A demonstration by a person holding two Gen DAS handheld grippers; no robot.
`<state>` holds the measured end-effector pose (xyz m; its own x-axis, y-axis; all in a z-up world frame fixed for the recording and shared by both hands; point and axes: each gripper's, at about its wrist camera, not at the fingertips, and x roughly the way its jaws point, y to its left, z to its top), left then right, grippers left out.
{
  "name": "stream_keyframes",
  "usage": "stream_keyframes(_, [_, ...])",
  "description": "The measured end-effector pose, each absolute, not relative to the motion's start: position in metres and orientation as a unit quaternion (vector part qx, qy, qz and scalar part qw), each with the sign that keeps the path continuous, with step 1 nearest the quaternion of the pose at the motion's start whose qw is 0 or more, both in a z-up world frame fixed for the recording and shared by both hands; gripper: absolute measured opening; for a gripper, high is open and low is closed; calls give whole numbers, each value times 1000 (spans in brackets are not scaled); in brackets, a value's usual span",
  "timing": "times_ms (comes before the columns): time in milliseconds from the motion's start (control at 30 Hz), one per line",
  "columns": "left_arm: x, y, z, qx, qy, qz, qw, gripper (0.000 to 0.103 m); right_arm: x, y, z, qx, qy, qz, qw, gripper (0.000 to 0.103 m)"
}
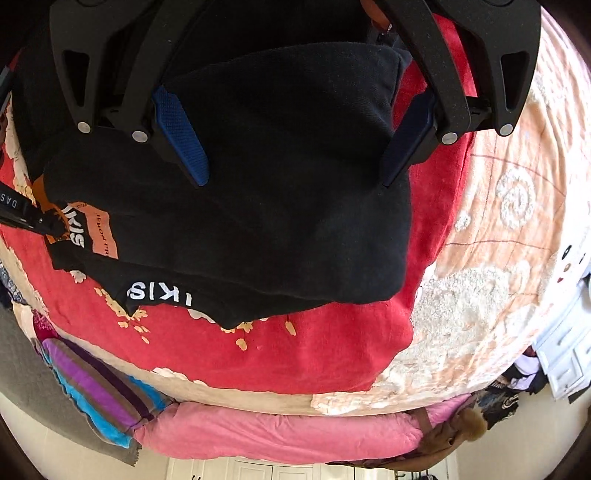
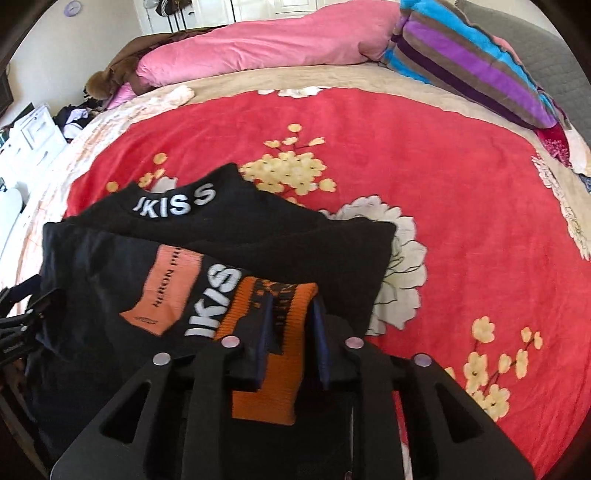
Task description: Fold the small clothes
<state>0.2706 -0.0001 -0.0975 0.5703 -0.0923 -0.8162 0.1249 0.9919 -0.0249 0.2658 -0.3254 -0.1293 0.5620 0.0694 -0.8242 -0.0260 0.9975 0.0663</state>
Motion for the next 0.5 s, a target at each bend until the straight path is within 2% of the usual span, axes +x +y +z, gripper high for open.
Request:
stream_keyframes(200, [269, 3, -90, 13, 454, -61, 889, 86, 255, -344, -109, 43, 449, 22, 892, 24])
stream_keyframes(333, [264, 11, -70, -13, 430, -65, 901, 86, 233, -353, -89, 55, 430, 39, 900, 36])
stream_keyframes(500, [250, 8, -49, -23, 399, -83, 913, 86, 213, -341, -79, 63, 418, 76, 903, 39])
